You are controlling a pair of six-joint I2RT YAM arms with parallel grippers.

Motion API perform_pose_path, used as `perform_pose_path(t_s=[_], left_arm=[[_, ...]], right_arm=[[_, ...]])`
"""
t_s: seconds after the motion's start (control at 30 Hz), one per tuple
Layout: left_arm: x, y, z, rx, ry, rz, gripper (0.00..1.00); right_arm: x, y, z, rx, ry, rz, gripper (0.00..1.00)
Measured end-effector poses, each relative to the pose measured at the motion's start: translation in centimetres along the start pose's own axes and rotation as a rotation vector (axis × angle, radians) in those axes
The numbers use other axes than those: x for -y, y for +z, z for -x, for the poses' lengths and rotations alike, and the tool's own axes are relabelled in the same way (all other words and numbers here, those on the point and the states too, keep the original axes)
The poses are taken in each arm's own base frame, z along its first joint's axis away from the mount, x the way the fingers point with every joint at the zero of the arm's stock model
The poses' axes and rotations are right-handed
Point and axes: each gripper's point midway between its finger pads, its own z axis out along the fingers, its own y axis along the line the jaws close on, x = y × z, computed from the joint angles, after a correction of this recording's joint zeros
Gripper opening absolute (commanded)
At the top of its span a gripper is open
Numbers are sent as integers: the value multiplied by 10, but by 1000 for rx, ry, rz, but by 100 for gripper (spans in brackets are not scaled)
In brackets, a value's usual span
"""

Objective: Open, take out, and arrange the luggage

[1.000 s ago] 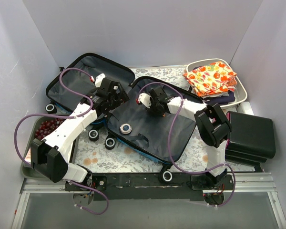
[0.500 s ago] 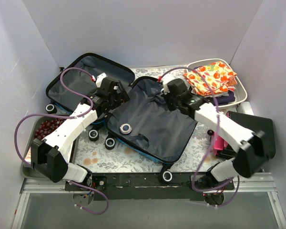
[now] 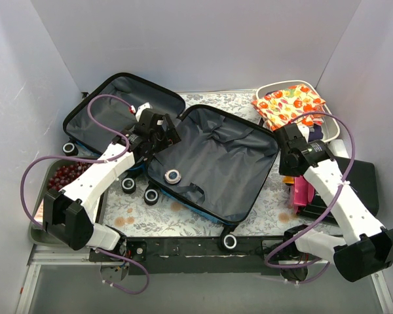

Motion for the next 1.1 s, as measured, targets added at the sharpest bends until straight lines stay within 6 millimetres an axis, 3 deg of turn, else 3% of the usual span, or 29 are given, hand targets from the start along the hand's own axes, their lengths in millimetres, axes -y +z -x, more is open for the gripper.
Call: perform_pose_path(t_s=[0.1,0.27,0.57,0.8,1.1], left_arm=[[0,0,0,0,1,0,98],[-3,4,-5,-9,6,-1,98],[-2,4,-9,-22,10,-9,98],[-3,5,-9,-21,18,-10,98],[-2,5,-8,-17,24,-12,98]], right_arm=[[21,5,-7,-32,15,-81,1],[40,16,-19,-95,21,-125,1],[43,36,-18,-171,10,-91,9],[47,42,-18,-195,35,-61,11],[44,46,-17,-213,56,-11,36]])
